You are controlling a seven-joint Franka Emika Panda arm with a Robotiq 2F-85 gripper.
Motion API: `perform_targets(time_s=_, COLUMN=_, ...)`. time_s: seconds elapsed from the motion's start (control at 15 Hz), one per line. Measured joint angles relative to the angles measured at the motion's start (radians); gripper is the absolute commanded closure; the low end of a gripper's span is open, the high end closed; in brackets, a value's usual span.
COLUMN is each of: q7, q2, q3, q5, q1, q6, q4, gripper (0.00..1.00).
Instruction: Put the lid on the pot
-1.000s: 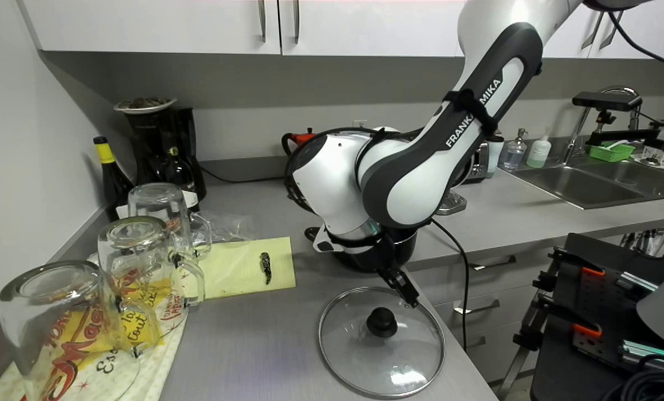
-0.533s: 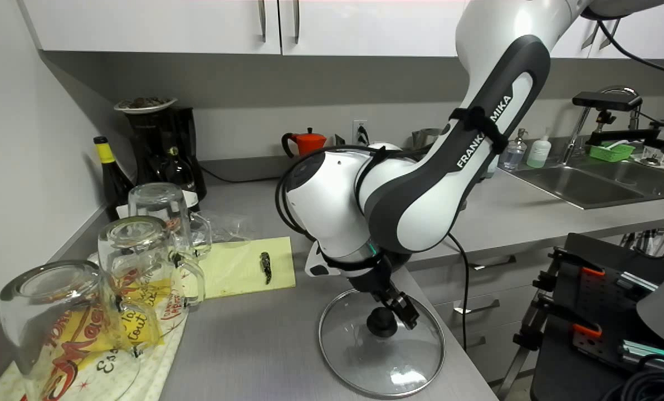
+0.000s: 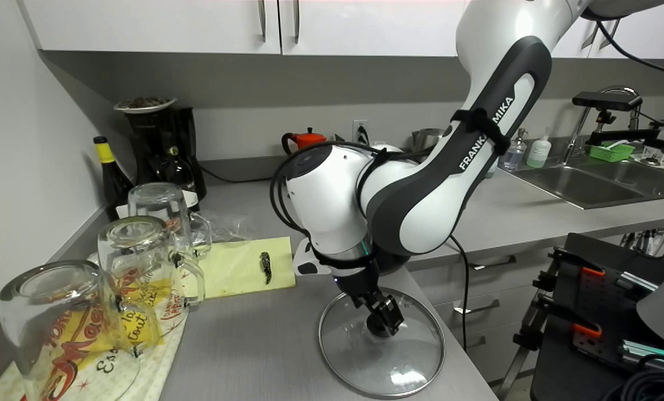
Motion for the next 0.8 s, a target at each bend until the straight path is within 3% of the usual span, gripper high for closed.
perform_targets(time_s=0.53, q7=-0.011, q2=0.01, q3=-0.005, q5=0.0, q1=-0.007, q6=0.013, q4=-0.019, gripper=0.0)
perform_targets(time_s=0.6, q7=-0.011, q2=0.01, q3=-0.006, q5=0.0, q1=-0.007, q6=0.014, q4=-0.022, gripper=0.25)
perform_targets(time_s=0.67, q7=-0.011, q2=0.01, q3=-0.006, q5=0.0, q1=-0.007, q6=0.014, q4=-0.025, gripper=0.26)
perform_targets(time_s=0.8, q7=-0.011, q2=0.01, q3=-0.008, q5=-0.001, q1=-0.008, q6=0.016, q4=-0.028, gripper=0.4)
